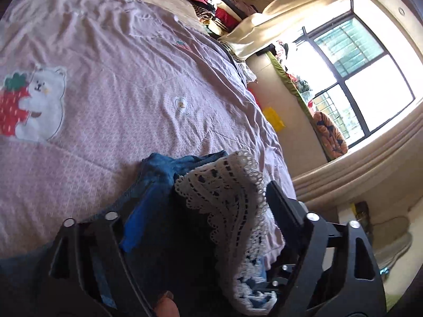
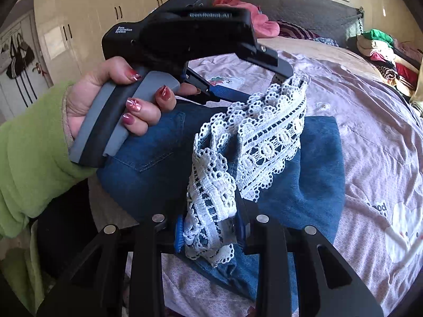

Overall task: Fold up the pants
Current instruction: 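Lift the lace hem with both grippers and fold it toward the waistband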

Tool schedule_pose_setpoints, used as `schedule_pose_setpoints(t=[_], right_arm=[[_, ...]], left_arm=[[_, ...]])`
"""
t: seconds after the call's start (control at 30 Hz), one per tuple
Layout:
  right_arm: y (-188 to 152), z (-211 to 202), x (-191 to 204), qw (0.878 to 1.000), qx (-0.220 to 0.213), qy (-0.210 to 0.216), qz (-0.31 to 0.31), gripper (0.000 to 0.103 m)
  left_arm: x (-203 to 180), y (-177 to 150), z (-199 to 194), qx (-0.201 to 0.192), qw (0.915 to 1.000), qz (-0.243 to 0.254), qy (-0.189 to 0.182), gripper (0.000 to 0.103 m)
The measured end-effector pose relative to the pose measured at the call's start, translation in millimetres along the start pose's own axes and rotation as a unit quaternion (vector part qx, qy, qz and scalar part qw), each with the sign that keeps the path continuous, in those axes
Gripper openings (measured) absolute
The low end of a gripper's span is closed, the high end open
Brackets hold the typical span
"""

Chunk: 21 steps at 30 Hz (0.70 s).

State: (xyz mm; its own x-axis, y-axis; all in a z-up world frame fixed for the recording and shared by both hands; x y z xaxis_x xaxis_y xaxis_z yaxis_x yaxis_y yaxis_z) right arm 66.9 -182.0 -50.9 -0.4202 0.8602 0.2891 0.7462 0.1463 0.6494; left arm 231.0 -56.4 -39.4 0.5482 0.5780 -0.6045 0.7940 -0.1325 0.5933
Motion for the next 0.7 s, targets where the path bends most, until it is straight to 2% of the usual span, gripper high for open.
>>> schedule_pose_setpoints(t=[0.07, 0.17, 0.2, 0.23, 0.3, 0.33, 0.37, 0.47, 0.57, 0.7], right_arm=[[-1.6, 7.1, 7.9, 1.0, 0.003, 0.001, -0.014, 0.028], [-6.3, 19.9, 19.9, 0.999, 0.014, 0.003, -0.032, 0.03], [-9.6, 20.4, 25.4, 0.999, 0.018, 0.008, -0.035, 0.03], [-11.1, 22.0, 28.3, 0.999, 0.02, 0.012, -0.036, 0.03], [-11.4, 16.4, 28.4, 0.999, 0.014, 0.016, -0.031, 0.049], [-10.3, 10.0, 25.9, 0.999, 0.008, 0.025, -0.022, 0.053], [-7.2, 0.8, 19.4, 0.999, 0.0, 0.034, -0.009, 0.056], [6.5, -25.5, -9.3, 0.998, -0.032, 0.037, 0.04, 0.058], [31.2, -36.4, -55.6, 0.994, -0.056, -0.003, 0.091, 0.059], [69.6, -16.7, -113.3, 0.987, -0.028, -0.017, 0.157, 0.06]], left_arm=[[1.7, -3.5, -1.5, 0.006, 0.9999, -0.013, -0.004, 0.084], [1.4, -5.5, 5.1, 0.015, 0.9997, -0.009, 0.016, 0.084], [1.6, -6.2, 10.8, 0.021, 0.9994, -0.006, 0.028, 0.081], [0.5, -6.4, 15.3, 0.027, 0.9988, 0.001, 0.041, 0.072], [0.2, -7.2, 26.3, 0.044, 0.9967, 0.018, 0.066, 0.029], [3.3, -7.7, 30.1, 0.049, 0.9958, 0.02, 0.075, 0.018], [5.0, -7.7, 31.9, 0.052, 0.9955, 0.021, 0.077, 0.014], [7.6, -6.4, 26.2, 0.044, 0.9964, 0.024, 0.069, 0.014], [8.2, -6.0, 19.5, 0.035, 0.9971, 0.025, 0.063, 0.014], [5.1, -7.1, 12.3, 0.023, 0.9971, 0.04, 0.061, 0.014]])
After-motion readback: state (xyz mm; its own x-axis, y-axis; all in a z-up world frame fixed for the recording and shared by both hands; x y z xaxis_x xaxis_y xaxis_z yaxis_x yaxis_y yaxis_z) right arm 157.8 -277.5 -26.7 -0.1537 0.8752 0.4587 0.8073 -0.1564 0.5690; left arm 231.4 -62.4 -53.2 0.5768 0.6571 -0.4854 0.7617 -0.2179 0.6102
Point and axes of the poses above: each gripper's, at about its wrist camera, not at the fingertips, and z roughly the way its jaws point, x to its left, y to its top, the point moved 2 cm from there along z, roughly the way its jaws point, and after that the axes turned 15 degrees about z, right-handed, at the moved point
